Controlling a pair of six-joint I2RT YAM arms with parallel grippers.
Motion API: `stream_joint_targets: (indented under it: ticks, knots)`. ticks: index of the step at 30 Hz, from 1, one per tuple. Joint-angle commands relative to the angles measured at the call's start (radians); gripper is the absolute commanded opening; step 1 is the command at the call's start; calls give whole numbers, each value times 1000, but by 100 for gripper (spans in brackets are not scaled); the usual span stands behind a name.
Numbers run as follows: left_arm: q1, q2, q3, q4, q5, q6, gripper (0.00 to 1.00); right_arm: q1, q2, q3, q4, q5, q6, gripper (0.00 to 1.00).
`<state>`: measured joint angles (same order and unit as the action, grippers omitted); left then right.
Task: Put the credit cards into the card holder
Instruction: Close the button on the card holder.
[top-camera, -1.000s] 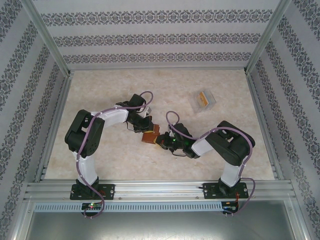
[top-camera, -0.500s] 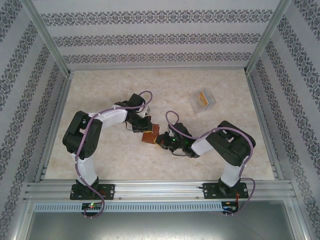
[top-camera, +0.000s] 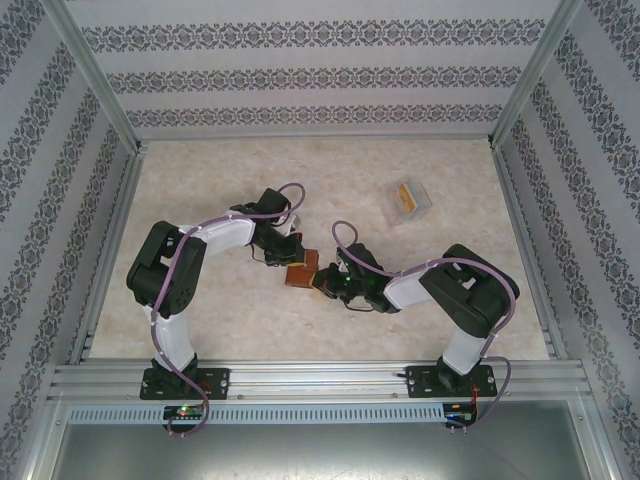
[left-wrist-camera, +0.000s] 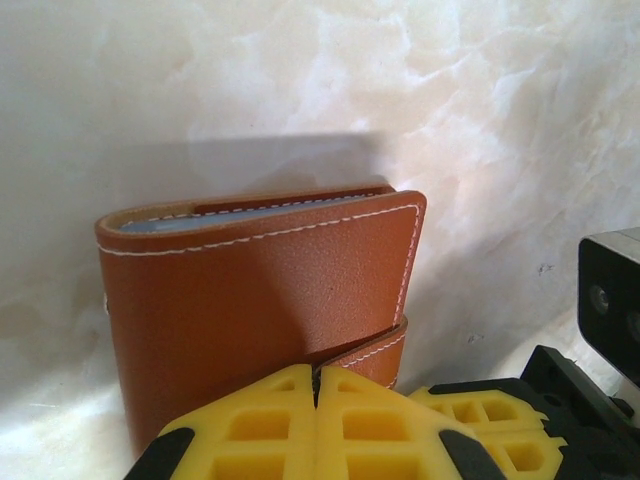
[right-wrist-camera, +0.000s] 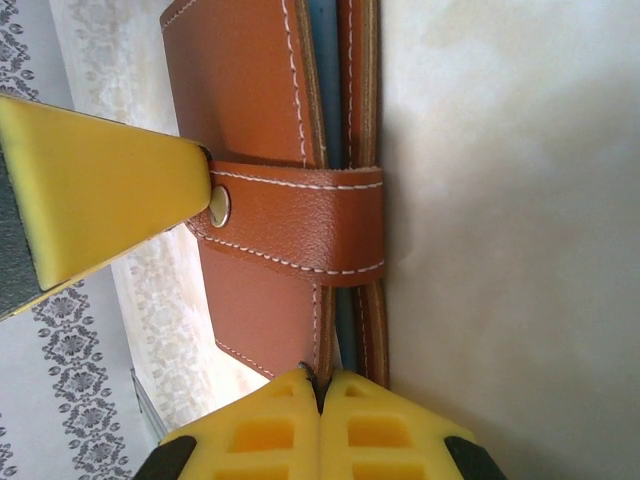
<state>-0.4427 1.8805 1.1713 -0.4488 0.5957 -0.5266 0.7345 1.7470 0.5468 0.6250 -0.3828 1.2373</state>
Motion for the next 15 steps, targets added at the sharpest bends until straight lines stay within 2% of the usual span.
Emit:
stream_joint_targets:
  ticks: [1,6,15]
  knots:
    - [9,26,-23,21,9,5,0,-11,-11,17,-68,29,-25,2]
    - [9,31,-54,67,52,-25,0,-13,-14,24,-79,32,-29,2]
    - [10,28,-65,46,33,-9,0,-15,-13,27,-85,35,-29,2]
